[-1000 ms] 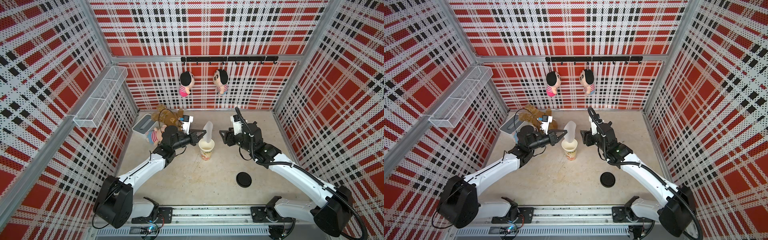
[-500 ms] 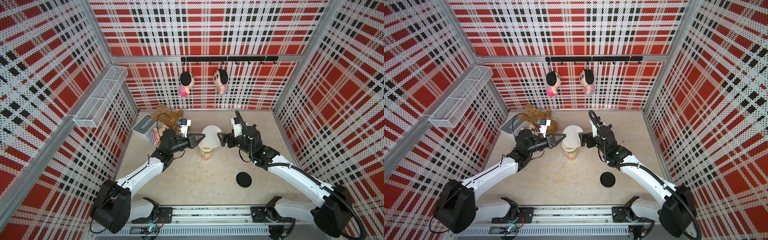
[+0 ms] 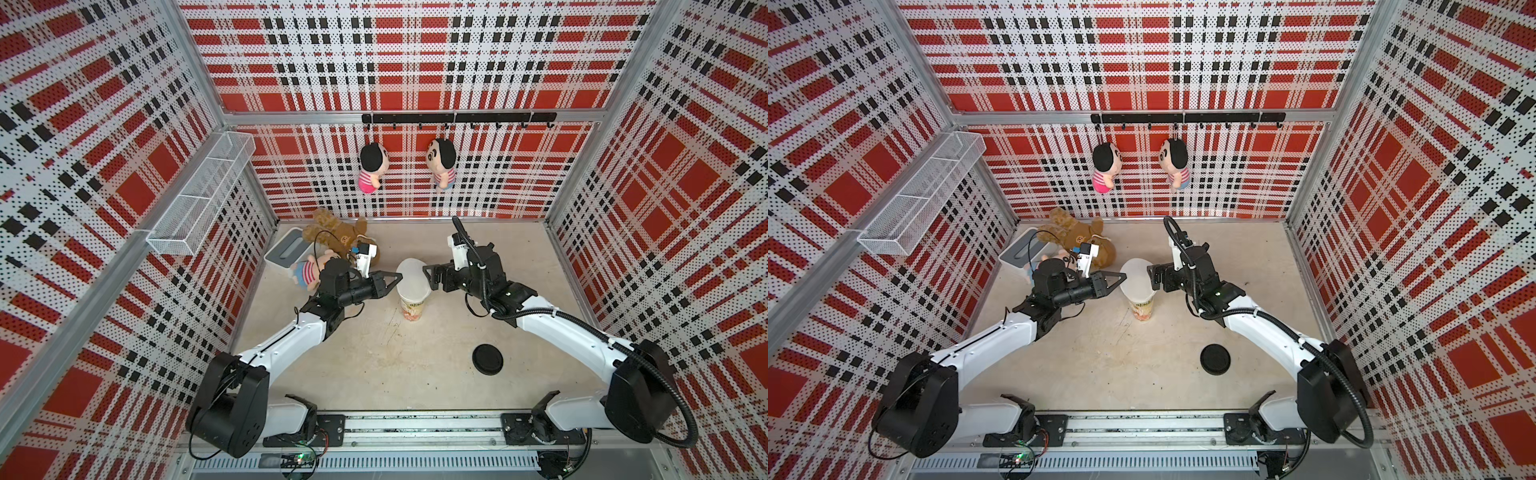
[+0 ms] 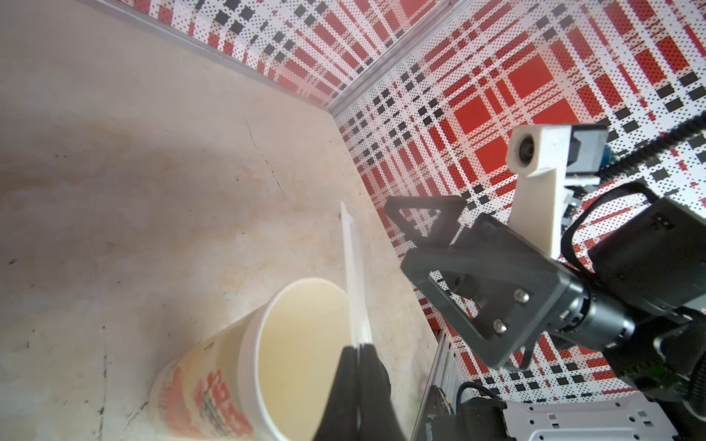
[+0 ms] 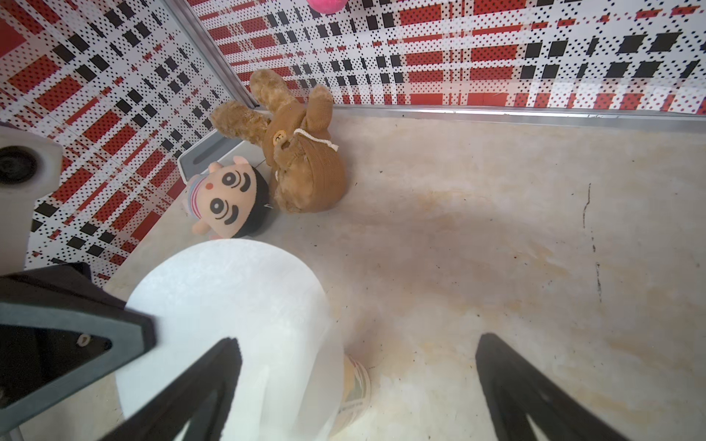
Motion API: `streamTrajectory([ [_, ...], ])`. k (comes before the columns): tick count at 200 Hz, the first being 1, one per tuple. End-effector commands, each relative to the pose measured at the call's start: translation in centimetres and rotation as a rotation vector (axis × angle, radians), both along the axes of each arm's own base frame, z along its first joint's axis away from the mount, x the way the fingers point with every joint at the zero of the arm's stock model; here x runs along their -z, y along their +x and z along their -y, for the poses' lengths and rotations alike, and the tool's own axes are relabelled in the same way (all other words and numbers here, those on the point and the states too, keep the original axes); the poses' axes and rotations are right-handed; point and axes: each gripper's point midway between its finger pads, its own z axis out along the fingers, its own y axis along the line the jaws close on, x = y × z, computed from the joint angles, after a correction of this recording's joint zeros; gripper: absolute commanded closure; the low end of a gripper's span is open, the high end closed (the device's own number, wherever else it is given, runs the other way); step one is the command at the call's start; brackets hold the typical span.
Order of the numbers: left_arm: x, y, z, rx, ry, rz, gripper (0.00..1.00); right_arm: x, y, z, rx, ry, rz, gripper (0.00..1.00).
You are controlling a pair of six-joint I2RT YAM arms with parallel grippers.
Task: Put the leak-proof paper on the milk tea cups
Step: Place the leak-proof paper at the cup.
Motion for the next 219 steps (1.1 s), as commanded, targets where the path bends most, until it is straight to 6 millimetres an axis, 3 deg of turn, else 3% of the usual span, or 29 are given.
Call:
streamTrajectory([
  [1, 1.7, -0.4, -0.6, 0.0, 0.06, -0.029, 1.0, -0.4, 0.7, -0.1, 0.015, 0.018, 0.002, 0.0],
  [109, 2.7, 0.3, -1.4, -0.046, 0.096, -0.076, 1.0, 0.3, 0.5, -0.5, -0.006, 0.017, -0.015, 0.0],
  [129, 2.7, 0.3, -1.6, -0.056, 0.101, -0.075, 0.89, 0.4, 0.4, -0.6, -0.01, 0.019, -0.015, 0.0],
  [157, 2.6, 0.3, -1.7, -0.063, 0.105, -0.074, 0.82, 0.4, 0.4, -0.7, -0.016, 0.026, -0.018, 0.0],
  [201, 2.5, 0.4, -1.7, -0.064, 0.106, -0.072, 0.78, 0.6, 0.3, -0.5, -0.012, 0.021, -0.018, 0.0],
  [219, 2.5, 0.5, -1.7, -0.064, 0.107, -0.072, 0.82, 0.5, 0.3, -0.4, -0.007, 0.02, -0.014, 0.0],
])
